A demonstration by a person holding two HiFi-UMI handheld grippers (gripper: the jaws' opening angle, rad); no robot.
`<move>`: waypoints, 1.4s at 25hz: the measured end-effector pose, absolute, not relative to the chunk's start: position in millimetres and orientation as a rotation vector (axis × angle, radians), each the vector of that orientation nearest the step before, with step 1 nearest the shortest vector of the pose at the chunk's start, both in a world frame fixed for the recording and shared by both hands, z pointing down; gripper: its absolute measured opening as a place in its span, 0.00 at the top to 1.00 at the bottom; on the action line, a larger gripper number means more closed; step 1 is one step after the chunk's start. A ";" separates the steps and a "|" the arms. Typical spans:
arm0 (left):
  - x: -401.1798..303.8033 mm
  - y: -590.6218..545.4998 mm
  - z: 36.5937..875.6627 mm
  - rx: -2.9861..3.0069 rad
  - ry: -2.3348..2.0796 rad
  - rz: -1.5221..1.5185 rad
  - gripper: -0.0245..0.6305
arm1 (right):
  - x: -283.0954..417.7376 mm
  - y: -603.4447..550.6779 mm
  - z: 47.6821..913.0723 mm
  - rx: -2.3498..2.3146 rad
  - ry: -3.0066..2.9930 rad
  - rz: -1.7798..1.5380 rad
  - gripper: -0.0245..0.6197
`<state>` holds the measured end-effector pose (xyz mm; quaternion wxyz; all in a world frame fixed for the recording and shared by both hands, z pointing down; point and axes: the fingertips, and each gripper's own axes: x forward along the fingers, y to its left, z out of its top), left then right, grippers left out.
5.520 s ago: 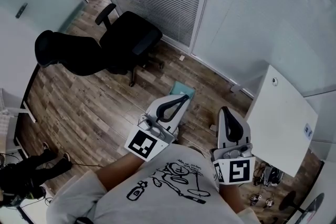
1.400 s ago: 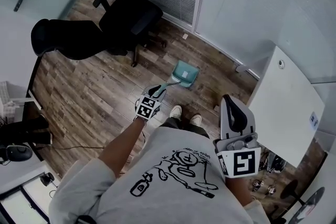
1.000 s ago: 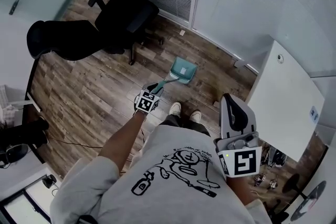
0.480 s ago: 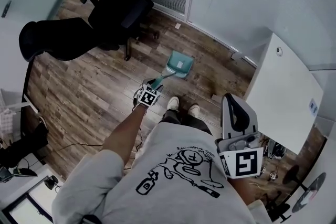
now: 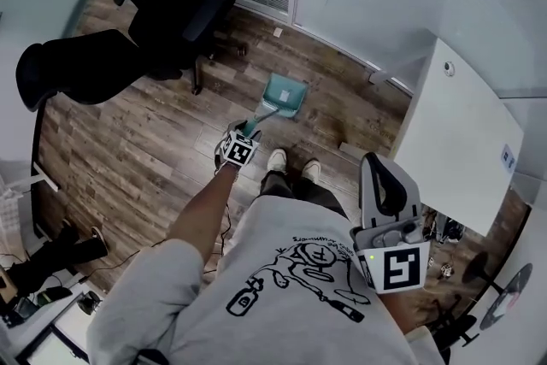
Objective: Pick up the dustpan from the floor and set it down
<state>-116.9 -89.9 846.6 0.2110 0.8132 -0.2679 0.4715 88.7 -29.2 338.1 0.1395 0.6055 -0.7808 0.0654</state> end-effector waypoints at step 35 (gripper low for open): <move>-60.0 -119.2 791.5 2.420 -0.812 1.142 0.78 | 108.6 -18.4 345.8 1.759 -2.286 0.201 0.95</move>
